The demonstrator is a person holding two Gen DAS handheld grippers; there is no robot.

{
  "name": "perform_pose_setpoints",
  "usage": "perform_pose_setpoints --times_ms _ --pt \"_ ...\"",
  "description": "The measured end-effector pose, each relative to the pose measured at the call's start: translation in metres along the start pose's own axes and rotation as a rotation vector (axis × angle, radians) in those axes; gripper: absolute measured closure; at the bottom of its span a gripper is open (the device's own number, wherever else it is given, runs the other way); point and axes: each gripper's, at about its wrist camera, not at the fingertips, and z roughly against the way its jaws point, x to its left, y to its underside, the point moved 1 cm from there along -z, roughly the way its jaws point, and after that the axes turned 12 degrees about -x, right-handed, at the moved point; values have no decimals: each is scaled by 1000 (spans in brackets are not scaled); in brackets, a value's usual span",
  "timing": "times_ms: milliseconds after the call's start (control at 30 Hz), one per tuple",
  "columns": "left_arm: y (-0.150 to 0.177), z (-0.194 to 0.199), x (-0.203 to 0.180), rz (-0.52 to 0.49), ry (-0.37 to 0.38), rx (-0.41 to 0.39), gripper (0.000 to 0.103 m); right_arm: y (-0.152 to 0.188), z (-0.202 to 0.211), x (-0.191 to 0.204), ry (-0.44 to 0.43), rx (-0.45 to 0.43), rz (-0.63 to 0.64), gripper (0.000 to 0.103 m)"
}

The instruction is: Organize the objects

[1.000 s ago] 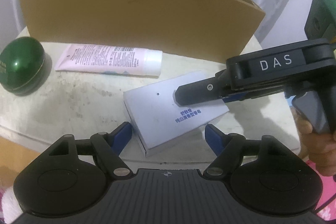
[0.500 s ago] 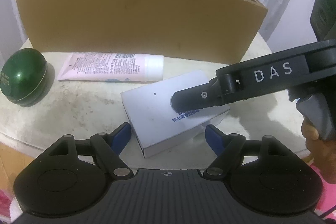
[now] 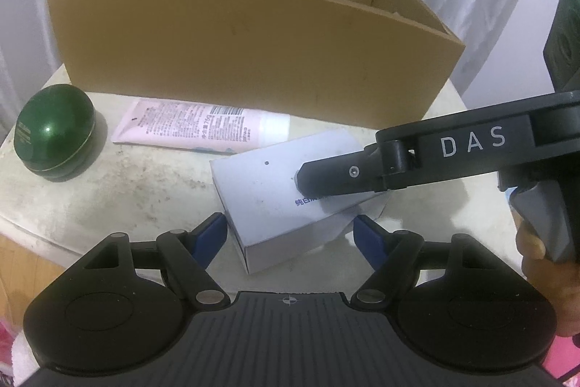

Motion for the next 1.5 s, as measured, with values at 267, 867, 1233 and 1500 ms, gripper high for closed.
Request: perform_pose_setpoints --times_ms 267,867,1233,1500 --pt "1 4 -3 2 -4 -33 28 -1 10 8 -4 -27 19 39" --pt "-13 49 -4 21 -44 -164 28 -9 44 51 -49 -119 105 39" --pt "-37 84 6 43 -82 -245 28 -27 55 86 -108 -175 169 39" --pt "-71 90 19 59 -103 -297 28 -63 50 107 -144 -203 202 39"
